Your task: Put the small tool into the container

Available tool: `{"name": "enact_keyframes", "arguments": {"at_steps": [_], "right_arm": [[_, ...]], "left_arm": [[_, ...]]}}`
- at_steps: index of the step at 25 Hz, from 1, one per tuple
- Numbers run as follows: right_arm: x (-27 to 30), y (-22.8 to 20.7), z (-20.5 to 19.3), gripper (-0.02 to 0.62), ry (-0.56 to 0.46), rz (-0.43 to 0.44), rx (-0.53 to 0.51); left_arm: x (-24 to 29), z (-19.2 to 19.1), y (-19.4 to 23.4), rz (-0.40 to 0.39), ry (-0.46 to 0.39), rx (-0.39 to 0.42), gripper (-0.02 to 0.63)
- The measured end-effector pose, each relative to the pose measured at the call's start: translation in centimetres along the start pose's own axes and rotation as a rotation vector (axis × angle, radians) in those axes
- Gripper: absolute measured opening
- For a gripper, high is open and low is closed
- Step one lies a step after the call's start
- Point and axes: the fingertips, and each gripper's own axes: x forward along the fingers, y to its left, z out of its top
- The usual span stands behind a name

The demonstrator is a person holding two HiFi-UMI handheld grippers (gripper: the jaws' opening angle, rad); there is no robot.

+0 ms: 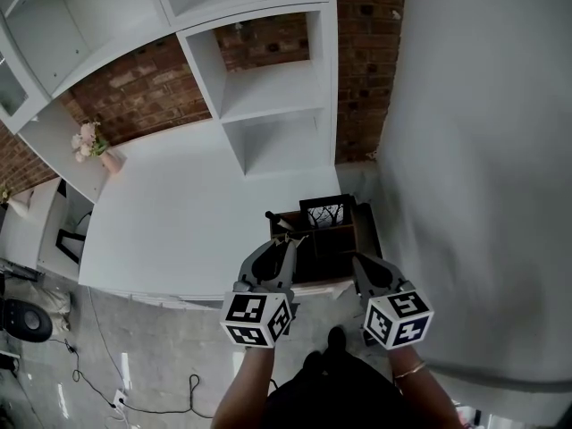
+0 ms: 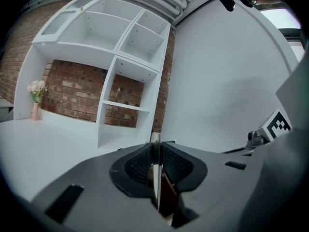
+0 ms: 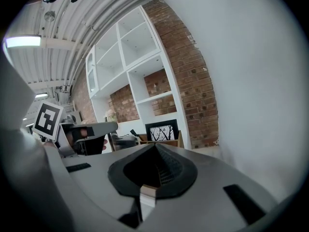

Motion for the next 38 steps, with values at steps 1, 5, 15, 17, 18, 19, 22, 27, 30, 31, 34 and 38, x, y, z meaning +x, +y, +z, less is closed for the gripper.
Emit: {"name": "enact_keyframes", "arguments": {"at_steps": [1, 5, 15, 17, 18, 19, 22, 27, 30, 31, 34, 38], "right_arm": [[0.0, 0.0, 0.0, 0.005, -0.001, -0.001, 0.0], [-0.2, -0.1, -0.3, 0.005, -0.001, -0.004, 0.001], [-0.2, -0.2, -0.5, 0.005, 0.006, -0.009, -0.004], [-0.2, -0.3, -0.5, 0.005, 0.008, -0.01, -0.003], [-0.2, -0.3, -0.6, 0.005, 0.009, -0.012, -0.002], [-0.2, -0.3, -0.6, 0.005, 0.01, -0.013, -0.002], [-0.1, -0.3, -0.7, 0.005, 0.012, -0.017, 0.0], [-0.1, -0.3, -0.7, 0.005, 0.012, -0.018, 0.0], [-0.1, -0.2, -0.7, 0.005, 0.013, -0.018, -0.001], [-0.1, -0.2, -0.8, 0.005, 0.014, -0.019, -0.003], [-0.1, -0.1, -0.7, 0.005, 0.015, -0.02, -0.007], [-0.2, 0.0, -0.9, 0.005, 0.017, -0.018, -0.005]], "left_arm": [[0.1, -0.2, 0.1, 0.003, 0.005, 0.002, 0.069], [0.2, -1.2, 0.3, 0.016, 0.032, 0.01, 0.069], [0.5, -2.4, 0.3, 0.013, 0.07, 0.011, 0.069], [0.5, -2.7, 0.4, 0.013, 0.081, 0.01, 0.069], [0.5, -2.9, 0.4, 0.013, 0.087, 0.01, 0.069], [0.6, -3.2, 0.5, 0.013, 0.094, 0.009, 0.069], [0.6, -3.8, 0.6, 0.012, 0.107, 0.007, 0.069], [0.8, -3.9, 0.5, 0.002, 0.107, 0.009, 0.069], [1.0, -4.0, 0.3, -0.013, 0.115, 0.01, 0.069], [1.0, -4.0, 0.2, -0.018, 0.117, 0.01, 0.069], [1.1, -4.1, -0.1, -0.032, 0.124, 0.015, 0.071], [1.0, -4.5, -0.3, -0.046, 0.14, 0.022, 0.092]]}}
